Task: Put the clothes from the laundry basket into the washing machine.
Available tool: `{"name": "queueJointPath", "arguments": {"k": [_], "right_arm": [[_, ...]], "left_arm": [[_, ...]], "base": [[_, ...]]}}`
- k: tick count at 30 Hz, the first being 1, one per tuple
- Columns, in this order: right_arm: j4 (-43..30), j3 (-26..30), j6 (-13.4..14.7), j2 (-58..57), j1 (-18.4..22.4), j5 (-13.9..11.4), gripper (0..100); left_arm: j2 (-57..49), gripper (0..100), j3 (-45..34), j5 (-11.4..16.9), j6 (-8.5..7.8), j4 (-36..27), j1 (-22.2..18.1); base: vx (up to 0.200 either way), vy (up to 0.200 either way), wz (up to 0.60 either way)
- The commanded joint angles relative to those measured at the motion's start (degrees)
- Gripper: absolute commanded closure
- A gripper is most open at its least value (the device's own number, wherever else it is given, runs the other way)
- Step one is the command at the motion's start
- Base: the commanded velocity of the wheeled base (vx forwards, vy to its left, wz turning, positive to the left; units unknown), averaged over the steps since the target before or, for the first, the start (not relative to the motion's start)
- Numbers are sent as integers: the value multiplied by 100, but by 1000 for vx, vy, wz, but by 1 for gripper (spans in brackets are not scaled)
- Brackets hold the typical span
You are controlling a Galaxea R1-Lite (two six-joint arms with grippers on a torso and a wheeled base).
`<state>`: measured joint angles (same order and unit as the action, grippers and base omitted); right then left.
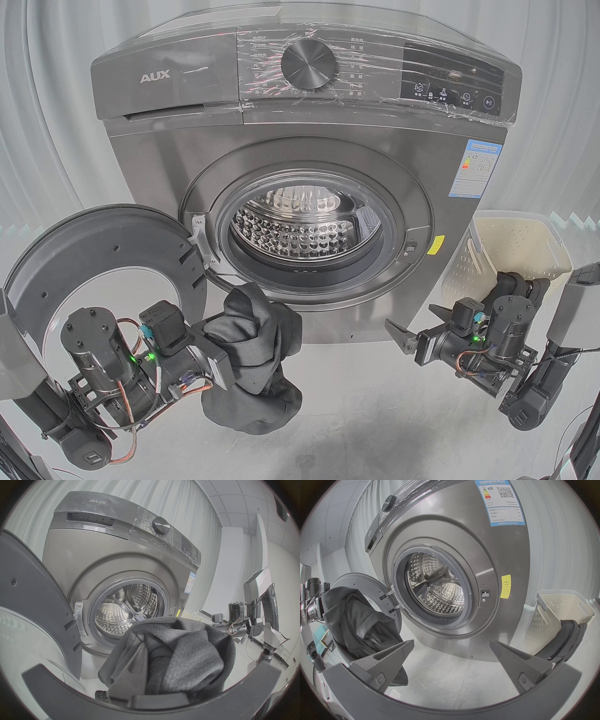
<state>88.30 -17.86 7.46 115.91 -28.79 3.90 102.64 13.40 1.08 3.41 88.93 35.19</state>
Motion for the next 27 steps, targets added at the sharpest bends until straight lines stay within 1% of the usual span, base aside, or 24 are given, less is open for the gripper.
{"name": "queueJointPath", "arguments": {"k": [1, 5, 11, 20, 27], "right_arm": [[3, -7, 1, -7, -30, -3, 0], [3, -7, 1, -7, -39, -3, 0], [3, -16, 1, -7, -65, -3, 0], [3, 2, 1, -16, -135, -3, 0], [3, 11, 10, -24, -197, -3, 0]], "left_arm": [[80, 100, 31, -3, 28, 1, 14], [168, 100, 31, -3, 10, 1, 14], [195, 100, 40, -3, 10, 1, 14], [282, 100, 40, -12, 1, 10, 40], [309, 100, 31, -12, 10, 1, 40]], "base": [[200, 0, 0], [200, 0, 0], [0, 0, 0], [200, 0, 0], [0, 0, 0]]}}
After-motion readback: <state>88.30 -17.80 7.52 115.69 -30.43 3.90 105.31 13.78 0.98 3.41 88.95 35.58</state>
